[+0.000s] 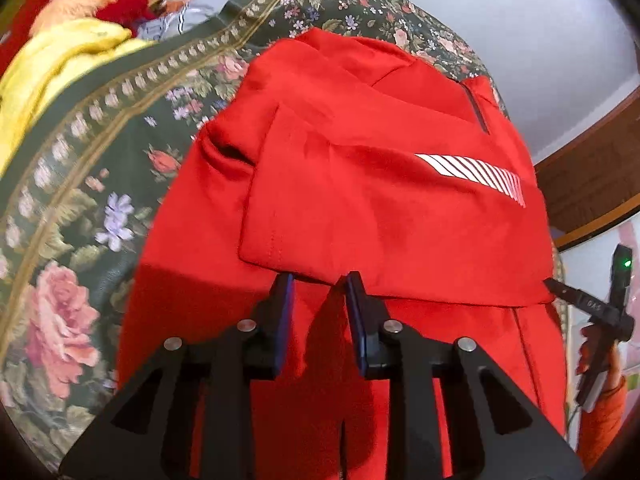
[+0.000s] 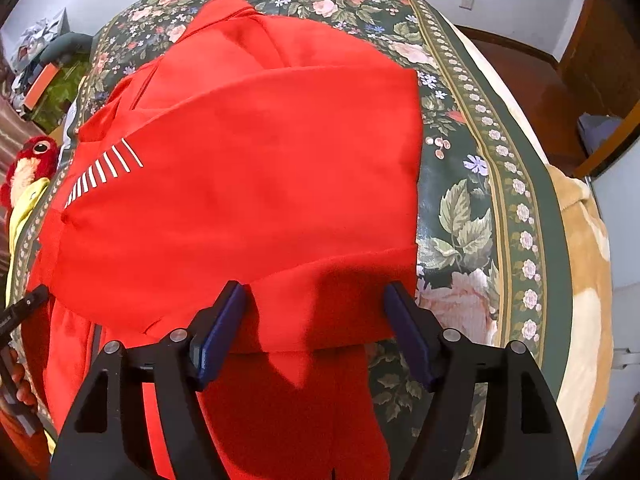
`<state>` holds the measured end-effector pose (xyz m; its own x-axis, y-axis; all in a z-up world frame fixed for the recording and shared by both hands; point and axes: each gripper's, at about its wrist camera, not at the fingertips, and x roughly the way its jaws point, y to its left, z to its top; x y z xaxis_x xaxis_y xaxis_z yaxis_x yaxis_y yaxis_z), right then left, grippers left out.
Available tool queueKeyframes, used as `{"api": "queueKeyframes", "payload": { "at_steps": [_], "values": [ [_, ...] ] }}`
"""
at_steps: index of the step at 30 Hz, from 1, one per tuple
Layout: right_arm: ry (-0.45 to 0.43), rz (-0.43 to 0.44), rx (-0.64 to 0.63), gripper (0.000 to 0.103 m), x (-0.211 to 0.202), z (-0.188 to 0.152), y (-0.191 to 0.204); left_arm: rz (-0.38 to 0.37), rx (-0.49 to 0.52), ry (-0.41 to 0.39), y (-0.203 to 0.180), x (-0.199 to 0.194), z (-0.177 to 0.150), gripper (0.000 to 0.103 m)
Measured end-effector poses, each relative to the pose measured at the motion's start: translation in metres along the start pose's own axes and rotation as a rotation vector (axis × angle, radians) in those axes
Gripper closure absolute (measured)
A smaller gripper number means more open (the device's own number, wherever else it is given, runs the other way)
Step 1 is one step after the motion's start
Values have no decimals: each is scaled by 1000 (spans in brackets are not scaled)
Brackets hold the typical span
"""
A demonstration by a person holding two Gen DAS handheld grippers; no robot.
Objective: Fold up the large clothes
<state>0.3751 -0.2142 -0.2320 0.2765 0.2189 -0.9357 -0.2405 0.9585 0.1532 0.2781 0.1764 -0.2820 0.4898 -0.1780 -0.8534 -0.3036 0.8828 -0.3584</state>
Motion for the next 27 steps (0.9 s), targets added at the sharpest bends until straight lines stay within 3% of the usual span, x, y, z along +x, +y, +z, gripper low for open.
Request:
{"api": "queueKeyframes", "payload": {
  "at_steps": [4,9,15,21,27],
  "values": [
    [16,-3,-32,34,-7,2,2,85,85,-47,-10,-18,9,77],
    [-53,-5,-81,34,-35,10,6,105,159,-93,-23,-42,32,77],
    [-191,-1,-103,34,-78,35,11,107,236,-147,-42,-64,70,60],
    [-280,15,-59,34,-99,65,9,139,296,-132,-63,-49,111,46],
    [-284,22,-48,33,-83,94,16,112,275,-110,-73,-18,146,38]
  ]
}}
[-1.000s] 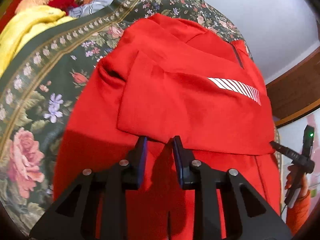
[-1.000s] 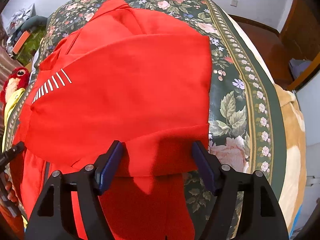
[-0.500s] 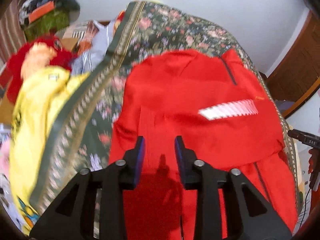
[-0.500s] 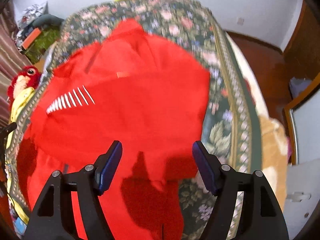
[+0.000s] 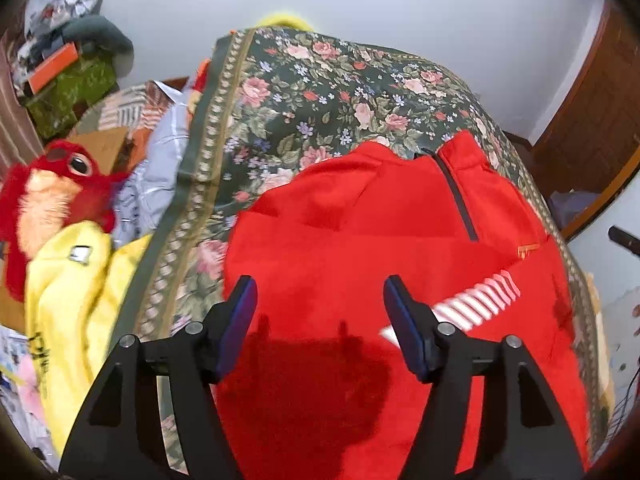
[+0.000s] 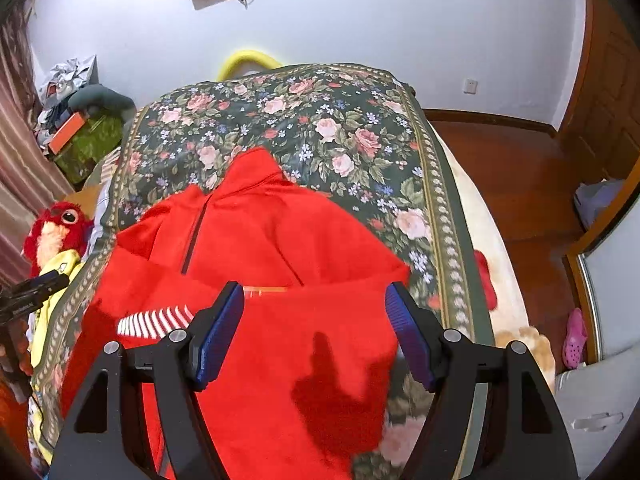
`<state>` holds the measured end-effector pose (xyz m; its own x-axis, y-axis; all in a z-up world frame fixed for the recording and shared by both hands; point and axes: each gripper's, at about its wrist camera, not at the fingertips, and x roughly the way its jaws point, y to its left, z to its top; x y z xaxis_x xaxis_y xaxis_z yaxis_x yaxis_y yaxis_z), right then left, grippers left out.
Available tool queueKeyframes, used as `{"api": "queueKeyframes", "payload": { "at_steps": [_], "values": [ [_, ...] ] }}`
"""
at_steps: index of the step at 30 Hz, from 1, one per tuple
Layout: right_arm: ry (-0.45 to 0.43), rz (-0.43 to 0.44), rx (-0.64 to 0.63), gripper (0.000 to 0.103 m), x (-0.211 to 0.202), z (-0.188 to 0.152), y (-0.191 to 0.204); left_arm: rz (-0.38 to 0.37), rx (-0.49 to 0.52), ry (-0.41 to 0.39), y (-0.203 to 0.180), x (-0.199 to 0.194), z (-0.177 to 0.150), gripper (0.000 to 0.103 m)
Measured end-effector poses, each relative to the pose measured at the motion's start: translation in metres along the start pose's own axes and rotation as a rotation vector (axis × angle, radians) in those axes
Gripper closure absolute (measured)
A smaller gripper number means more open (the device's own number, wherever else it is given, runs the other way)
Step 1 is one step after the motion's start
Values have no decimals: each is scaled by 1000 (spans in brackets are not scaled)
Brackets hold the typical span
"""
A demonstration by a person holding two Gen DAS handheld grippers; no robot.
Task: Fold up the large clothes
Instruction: 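Grasp the jacket hem with the right tool and lift it toward the collar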
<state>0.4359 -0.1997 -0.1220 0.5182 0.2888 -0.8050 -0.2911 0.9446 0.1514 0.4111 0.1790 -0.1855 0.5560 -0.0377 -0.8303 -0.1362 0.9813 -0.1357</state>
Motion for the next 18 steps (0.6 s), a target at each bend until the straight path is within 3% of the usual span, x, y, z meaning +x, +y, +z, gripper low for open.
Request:
{"api": "queueKeyframes", "payload": {
  "at_steps": [14,18],
  "values": [
    [104,-32,-66,33,111,47,18,10,-20,134,5,131,58,37],
    [101,-31,-88,33,135,63,27,15,-8,125,3,154,74,37]
  ]
}}
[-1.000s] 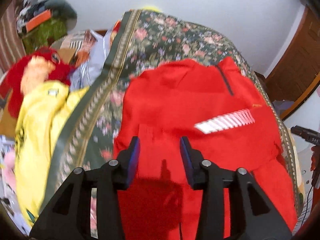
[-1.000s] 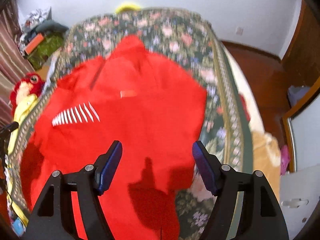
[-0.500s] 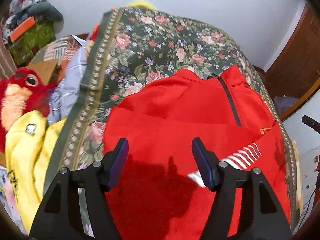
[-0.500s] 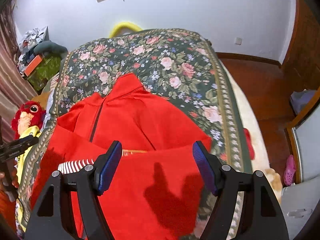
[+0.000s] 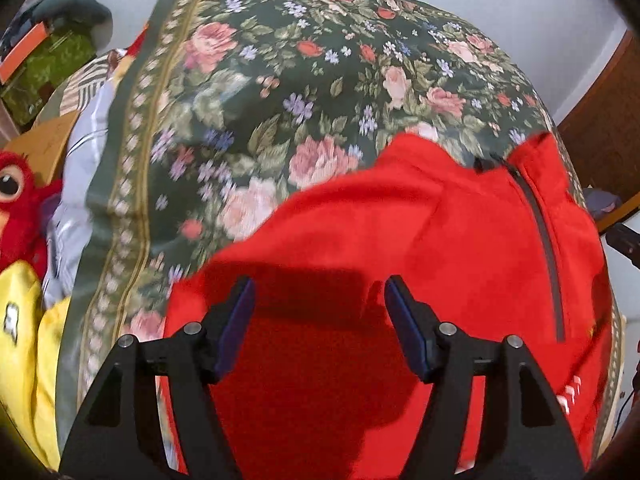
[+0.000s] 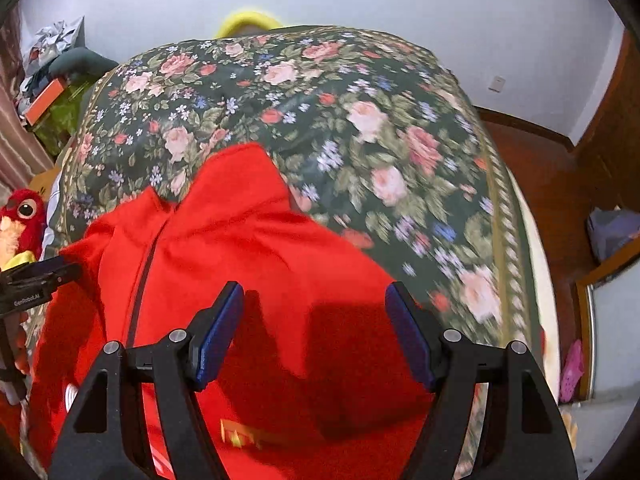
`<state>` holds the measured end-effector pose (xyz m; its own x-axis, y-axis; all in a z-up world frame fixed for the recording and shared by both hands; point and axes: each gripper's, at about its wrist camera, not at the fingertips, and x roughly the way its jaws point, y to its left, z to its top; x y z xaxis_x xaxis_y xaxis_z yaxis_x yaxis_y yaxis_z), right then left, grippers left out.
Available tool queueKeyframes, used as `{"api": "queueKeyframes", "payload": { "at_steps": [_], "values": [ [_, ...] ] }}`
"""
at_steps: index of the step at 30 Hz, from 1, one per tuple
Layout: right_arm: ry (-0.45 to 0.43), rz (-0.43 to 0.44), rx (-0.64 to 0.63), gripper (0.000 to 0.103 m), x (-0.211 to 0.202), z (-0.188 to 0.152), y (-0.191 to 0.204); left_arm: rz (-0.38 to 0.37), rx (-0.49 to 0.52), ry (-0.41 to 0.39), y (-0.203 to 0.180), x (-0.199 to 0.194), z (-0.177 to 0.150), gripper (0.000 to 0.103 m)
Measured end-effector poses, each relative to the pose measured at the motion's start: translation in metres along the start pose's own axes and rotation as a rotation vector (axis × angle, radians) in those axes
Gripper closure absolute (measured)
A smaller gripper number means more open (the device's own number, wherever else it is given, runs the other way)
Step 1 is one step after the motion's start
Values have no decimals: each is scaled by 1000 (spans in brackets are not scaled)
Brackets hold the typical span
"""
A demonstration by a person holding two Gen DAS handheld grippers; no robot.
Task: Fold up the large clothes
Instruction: 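Grasp the jacket hem with the right tool and lift it toward the collar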
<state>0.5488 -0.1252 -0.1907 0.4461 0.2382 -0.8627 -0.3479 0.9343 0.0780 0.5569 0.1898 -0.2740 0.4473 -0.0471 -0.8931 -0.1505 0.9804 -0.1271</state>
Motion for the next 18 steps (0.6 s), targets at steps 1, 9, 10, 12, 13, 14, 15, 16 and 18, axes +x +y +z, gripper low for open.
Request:
{"api": "queueKeyframes", "payload": {
  "at_steps": [1,9,10,12,13,14,15,16,18],
  "values": [
    [7,9,2,33,5,4,1,-10,3,-11,-1,3,5,37],
    [22,115,113,30,52,14,-4,-81,-60,-18,0,29,34,15],
    [20,136,131,29,53,13,-8,-82,-69,-4,1,35,35,15],
    [27,164,138,29,56,13,-11,-111,-82,29,2,47,34,15],
    [31,169,131,29,56,14,-11,-128,-93,17,3,48,33,15],
    [39,171,115,30,56,15,-11,-143,-102,4,4,47,32,15],
    [43,178,109,32,55,16,-10,-154,-106,-2,4,47,31,15],
    [47,187,105,38,55,16,-9,-154,-103,-11,3,46,30,20],
    [44,214,95,53,52,16,-6,-145,-73,-48,-4,40,28,41]
  ]
}}
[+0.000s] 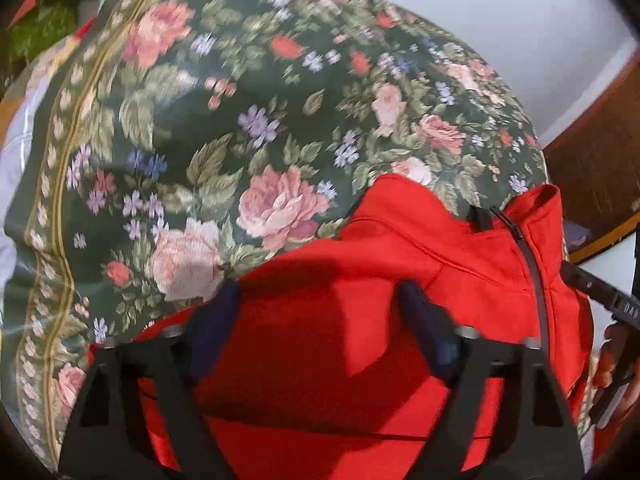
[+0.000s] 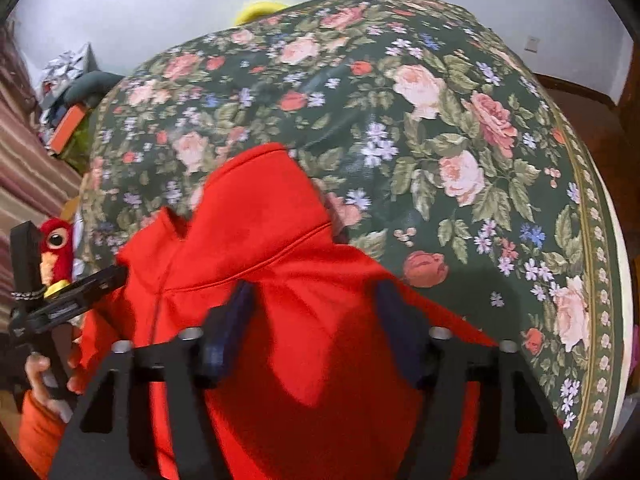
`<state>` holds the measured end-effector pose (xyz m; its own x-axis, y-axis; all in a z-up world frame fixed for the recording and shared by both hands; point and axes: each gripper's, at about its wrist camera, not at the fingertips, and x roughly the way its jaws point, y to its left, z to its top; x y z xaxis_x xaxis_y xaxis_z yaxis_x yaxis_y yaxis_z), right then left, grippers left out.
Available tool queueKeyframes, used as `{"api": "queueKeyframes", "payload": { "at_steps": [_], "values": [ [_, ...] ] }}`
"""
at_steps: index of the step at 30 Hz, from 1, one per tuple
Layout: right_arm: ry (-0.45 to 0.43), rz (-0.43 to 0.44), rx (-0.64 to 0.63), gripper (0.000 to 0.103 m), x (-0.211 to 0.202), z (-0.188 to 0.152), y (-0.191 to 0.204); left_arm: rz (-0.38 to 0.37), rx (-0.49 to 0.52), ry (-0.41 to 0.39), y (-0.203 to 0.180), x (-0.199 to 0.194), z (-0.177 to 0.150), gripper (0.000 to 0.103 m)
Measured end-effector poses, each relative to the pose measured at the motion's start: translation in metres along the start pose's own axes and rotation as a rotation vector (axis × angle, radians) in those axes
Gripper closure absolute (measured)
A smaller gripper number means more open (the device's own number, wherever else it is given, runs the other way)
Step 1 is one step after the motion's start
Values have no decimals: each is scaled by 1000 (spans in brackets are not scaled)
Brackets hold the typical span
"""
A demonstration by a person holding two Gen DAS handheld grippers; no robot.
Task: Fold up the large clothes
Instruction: 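Grasp the jacket hem with the right tool and lift it toward the collar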
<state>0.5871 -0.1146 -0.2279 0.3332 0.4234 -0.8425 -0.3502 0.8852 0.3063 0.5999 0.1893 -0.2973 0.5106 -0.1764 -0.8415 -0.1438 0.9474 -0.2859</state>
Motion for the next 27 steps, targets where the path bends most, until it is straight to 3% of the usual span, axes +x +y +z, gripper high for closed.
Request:
{"api": "queueKeyframes", "payload": {
  "at_steps": [1,3,5,6,9,17,21,27],
  "values": [
    [-7,1,-14,60,-3,-2,3,-11,11,-14,-5,-3,-1,56],
    [-16,0,-38,72,-6,-6,9,2,26,-29,-14,-7,-3,71],
    [-22,3,-50,91,-12,-9,14,22,56,-29,-23,-8,-4,86],
    [-22,-4,-57,93,-14,-11,16,37,77,-29,-27,-10,-5,100],
    [-24,20,-61,98,-28,-17,20,64,103,-33,-34,-24,-8,103],
    [-67,65,-90,101,-87,-45,45,19,160,-72,-43,-93,-28,103],
    [-95,80,-134,101,-113,-62,56,-50,172,-105,-49,-128,-48,103],
    [-109,4,-205,100,-122,-75,65,-81,262,-83,-68,-154,-75,103]
  ]
}}
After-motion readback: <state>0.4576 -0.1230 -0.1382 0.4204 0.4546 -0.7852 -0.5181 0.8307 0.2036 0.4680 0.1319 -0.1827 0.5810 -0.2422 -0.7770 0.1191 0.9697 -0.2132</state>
